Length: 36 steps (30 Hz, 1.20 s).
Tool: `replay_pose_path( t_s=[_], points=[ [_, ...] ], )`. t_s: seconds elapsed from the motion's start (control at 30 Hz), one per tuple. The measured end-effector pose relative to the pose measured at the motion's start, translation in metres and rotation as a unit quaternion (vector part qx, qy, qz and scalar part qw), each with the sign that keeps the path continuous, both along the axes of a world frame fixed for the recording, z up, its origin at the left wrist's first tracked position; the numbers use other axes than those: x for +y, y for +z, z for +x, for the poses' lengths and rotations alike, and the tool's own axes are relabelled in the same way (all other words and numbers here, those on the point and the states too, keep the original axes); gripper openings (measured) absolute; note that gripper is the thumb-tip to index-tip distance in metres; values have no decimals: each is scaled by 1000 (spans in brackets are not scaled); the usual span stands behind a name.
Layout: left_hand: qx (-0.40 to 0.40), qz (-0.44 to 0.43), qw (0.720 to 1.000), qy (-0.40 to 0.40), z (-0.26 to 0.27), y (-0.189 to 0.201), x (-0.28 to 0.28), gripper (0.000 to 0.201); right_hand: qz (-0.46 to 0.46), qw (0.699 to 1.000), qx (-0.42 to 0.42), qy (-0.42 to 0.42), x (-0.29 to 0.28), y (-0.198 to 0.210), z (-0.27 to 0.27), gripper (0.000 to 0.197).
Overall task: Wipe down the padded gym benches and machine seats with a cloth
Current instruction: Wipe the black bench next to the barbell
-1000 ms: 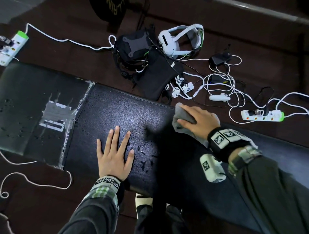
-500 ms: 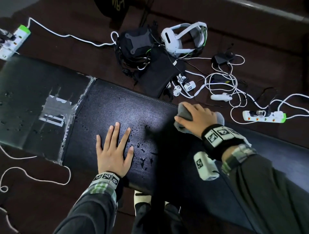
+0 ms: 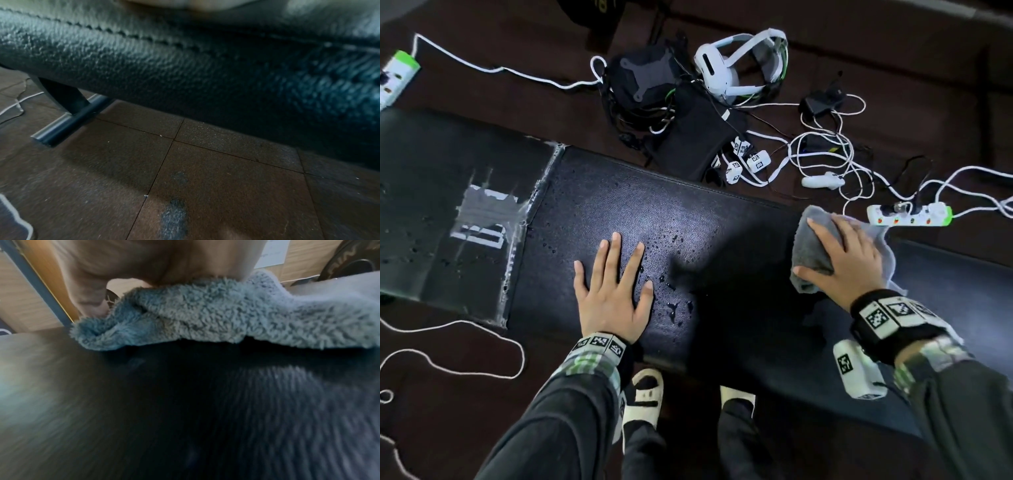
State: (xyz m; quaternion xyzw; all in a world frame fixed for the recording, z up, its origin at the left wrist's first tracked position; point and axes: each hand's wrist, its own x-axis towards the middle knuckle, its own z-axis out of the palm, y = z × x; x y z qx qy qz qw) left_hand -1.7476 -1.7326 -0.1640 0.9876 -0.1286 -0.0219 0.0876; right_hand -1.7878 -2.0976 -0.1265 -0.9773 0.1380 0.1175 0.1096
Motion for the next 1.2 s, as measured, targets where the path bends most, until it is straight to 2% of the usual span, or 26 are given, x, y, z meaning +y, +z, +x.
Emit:
replay_pose_path(
  t_s=[0.33,0.47,0.63,0.87,1.03,1.1,1.2],
  points=[
    [28,-21,998,-47,6,6,13,60,10,1000,-1,10,104,4,-110,82],
    [11,-23,991,-128,17,11,49,57,-3,1000,31,3,124,6,-135,92],
    [8,-1,990,-142,28,2,101,57,-17,998,59,10,127,7,-145,96],
    [-5,-6,992,-128,24,-1,99,56,-22,998,43,-26,133,-1,-133,90],
    [-15,-3,992,-127,23,0,98,56,-27,998,11,-57,145,-3,-97,94],
    [-19,-2,992,-125,22,-1,98,56,-26,999,7,-40,153,-3,-71,94],
    [-24,-2,992,-124,22,-1,99,55,-31,999,3,39,182,-5,-35,91]
  ],
)
